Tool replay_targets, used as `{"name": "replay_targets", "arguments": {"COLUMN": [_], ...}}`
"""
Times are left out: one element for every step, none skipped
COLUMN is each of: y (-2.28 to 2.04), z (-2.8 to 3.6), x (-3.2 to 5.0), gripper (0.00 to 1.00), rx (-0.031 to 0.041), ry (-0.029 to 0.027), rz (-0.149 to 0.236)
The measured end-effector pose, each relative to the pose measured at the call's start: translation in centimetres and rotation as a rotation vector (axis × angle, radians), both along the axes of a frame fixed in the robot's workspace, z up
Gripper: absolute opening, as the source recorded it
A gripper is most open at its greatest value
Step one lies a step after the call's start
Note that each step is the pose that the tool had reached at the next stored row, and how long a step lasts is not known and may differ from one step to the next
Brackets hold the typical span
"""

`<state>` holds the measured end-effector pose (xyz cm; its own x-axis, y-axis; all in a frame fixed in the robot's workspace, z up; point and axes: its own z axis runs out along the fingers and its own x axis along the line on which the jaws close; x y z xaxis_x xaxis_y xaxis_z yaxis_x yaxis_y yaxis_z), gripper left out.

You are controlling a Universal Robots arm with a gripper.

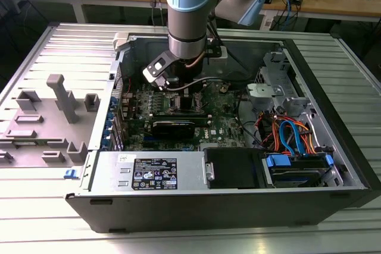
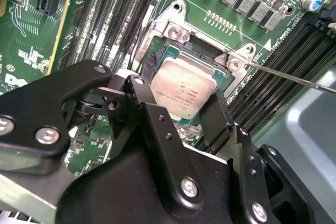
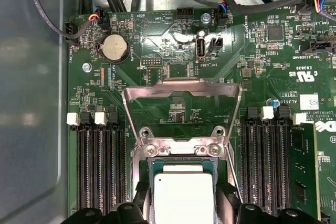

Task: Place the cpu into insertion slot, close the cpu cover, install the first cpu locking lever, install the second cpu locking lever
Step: 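Place the cpu into insertion slot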

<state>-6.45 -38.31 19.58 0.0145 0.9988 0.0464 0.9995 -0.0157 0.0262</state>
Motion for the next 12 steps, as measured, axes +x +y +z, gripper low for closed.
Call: {"name": "replay_targets", "arguments": {"y": [0.00,0.00,0.00,0.00,0.01,0.01,0.00,0.00,0.00,0.00,0.00,0.00], "z": [0.00,0.00,0.03,0.07,0.15,0.31,0.43,0.60,0.81,1.32,1.61,1.91], "x": [0.00,0.00,0.00,0.00,0.00,0.00,0.00,0.00,0.00,0.00,0.00,0.00], "gripper": [0.61,0.61,0.61,0.61,0.61,0.61,0.61,0.61,0.61,0.61,0.61,0.61], "rx": [0.0000,-0.0001,-0.0001,0.0000,0.0005,0.0003,0.0000,0.0000,0.0000,0.0000,0.0000,-0.0001], "ry": [0.0000,0.0000,0.0000,0.0000,-0.0002,0.0000,0.0002,0.0003,0.0006,0.0015,0.0023,0.0030], "rz": [0.000,0.000,0.000,0.000,0.000,0.000,0.000,0.000,0.000,0.000,0.000,0.000]}}
